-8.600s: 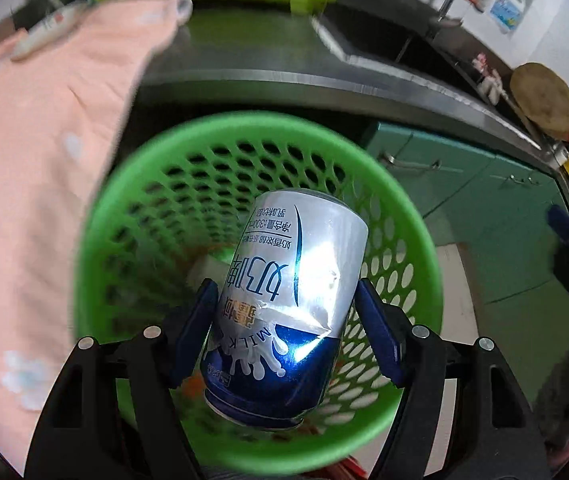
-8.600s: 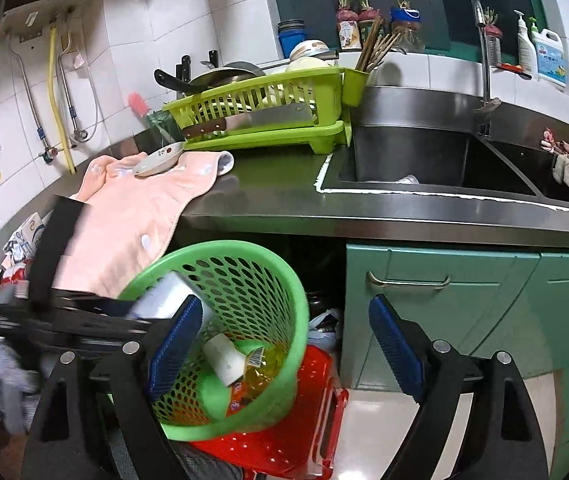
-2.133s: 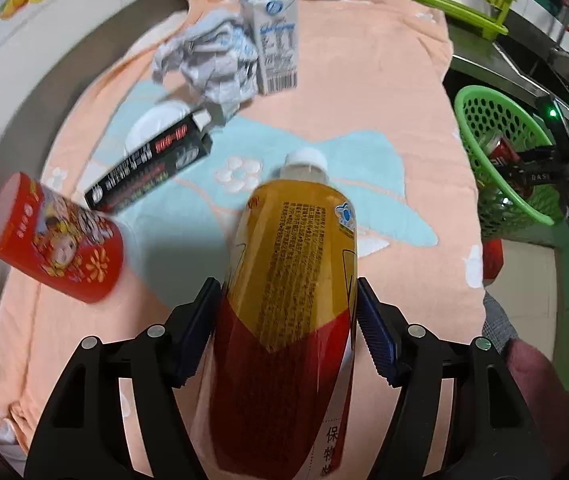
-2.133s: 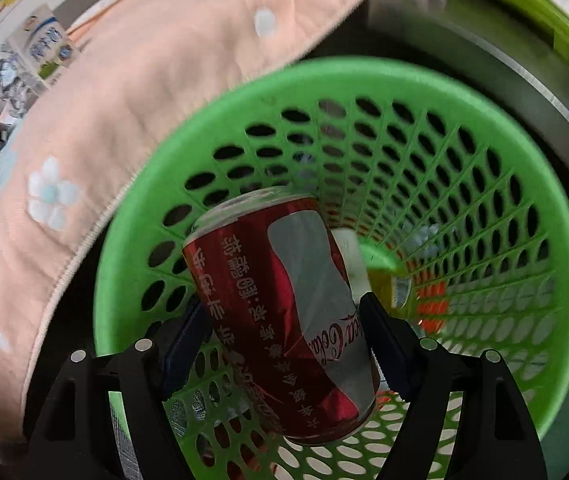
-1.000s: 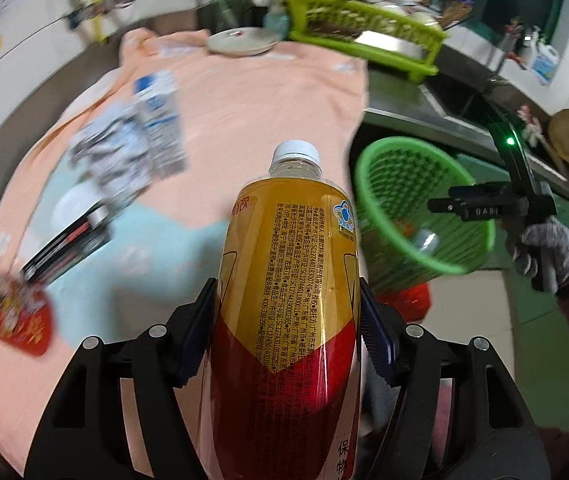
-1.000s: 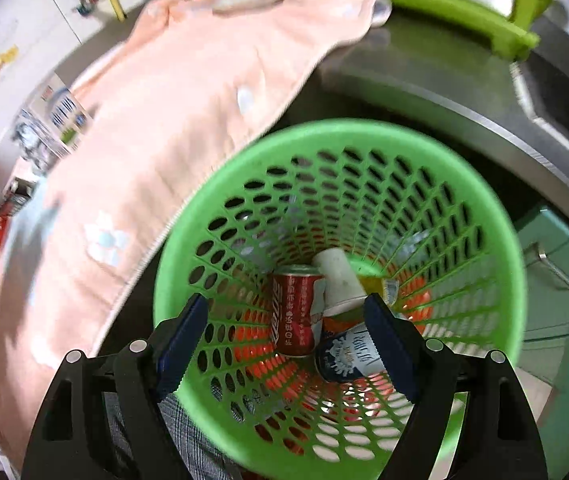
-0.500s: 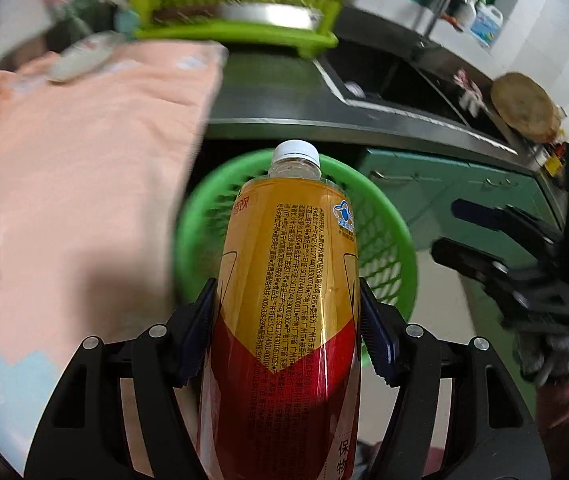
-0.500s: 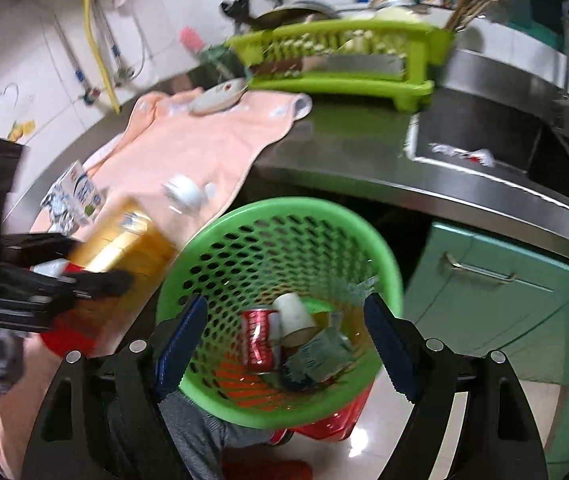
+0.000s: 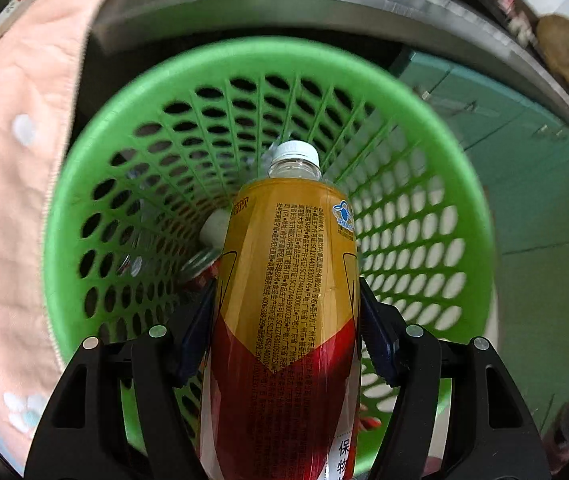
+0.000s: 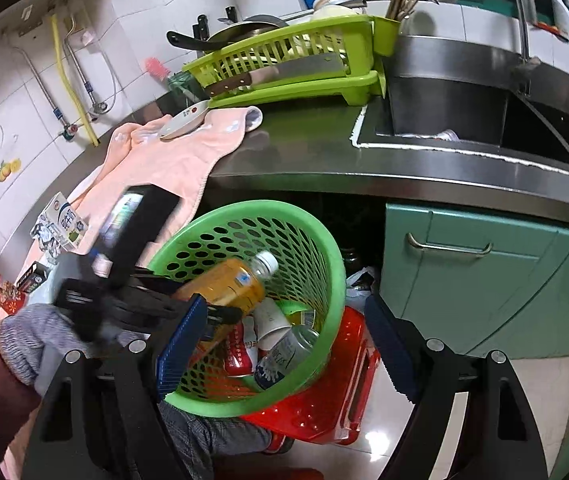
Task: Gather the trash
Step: 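Carry the yellow-red bottle into the wastebasket and open the left gripper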
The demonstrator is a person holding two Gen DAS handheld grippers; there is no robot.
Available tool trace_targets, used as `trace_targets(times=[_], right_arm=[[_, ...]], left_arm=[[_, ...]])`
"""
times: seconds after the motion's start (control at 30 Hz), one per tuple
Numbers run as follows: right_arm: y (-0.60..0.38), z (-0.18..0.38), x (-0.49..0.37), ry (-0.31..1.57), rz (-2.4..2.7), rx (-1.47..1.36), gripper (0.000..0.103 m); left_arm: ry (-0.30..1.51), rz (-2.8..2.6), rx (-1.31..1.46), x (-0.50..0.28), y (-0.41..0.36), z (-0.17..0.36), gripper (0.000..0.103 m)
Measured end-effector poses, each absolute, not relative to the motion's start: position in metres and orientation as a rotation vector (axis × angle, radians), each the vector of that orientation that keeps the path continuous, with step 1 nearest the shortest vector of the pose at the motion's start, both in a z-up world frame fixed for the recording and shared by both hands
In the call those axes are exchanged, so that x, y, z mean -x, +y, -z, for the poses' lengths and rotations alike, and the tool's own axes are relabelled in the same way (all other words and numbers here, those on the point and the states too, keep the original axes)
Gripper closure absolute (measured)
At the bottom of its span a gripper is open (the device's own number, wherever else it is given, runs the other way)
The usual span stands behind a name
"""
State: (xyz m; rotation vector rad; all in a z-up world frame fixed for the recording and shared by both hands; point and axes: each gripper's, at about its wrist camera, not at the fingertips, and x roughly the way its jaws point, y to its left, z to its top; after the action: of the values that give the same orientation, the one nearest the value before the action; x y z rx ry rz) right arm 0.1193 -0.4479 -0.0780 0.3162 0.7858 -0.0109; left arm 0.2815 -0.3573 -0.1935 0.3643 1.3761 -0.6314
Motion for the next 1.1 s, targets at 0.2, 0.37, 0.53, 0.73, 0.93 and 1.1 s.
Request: trace_targets(times=[0.2, 0.37, 0.53, 0.73, 0.93, 1.1], right_arm=[[-0.447, 0.086, -0.121, 0.791, -0.002, -0.338, 0.025], [-0.445, 0.093, -0.122, 0.798, -0.005, -0.347, 0.025], [-0.447, 0.096, -0.122, 0.796, -0.011, -0.369, 0.025], [-0.446, 0.095, -0.12, 0.792, -0.002, -0.359, 0.025], [-0.444, 0.088, -0.116, 0.778, 0.004, -0.351, 0.025], [-0.439, 0.082, -0.11, 0.764, 0.006, -0.338, 0.024]], left_arm=[[1.449, 0.594, -0.385, -0.3, -0.374, 0.221, 0.038], [1.493, 0.548, -0.414, -0.313, -0.378, 0.246, 0.037], [1.543, 0.542, -0.408, -0.322, -0.379, 0.266, 0.037], [1.533, 0.542, -0.435, -0.325, -0.387, 0.272, 0.037], [1.517, 0.541, -0.389, -0.323, -0.385, 0.256, 0.036], [1.51, 0.552, -0.376, -0.319, -0.376, 0.25, 0.035]])
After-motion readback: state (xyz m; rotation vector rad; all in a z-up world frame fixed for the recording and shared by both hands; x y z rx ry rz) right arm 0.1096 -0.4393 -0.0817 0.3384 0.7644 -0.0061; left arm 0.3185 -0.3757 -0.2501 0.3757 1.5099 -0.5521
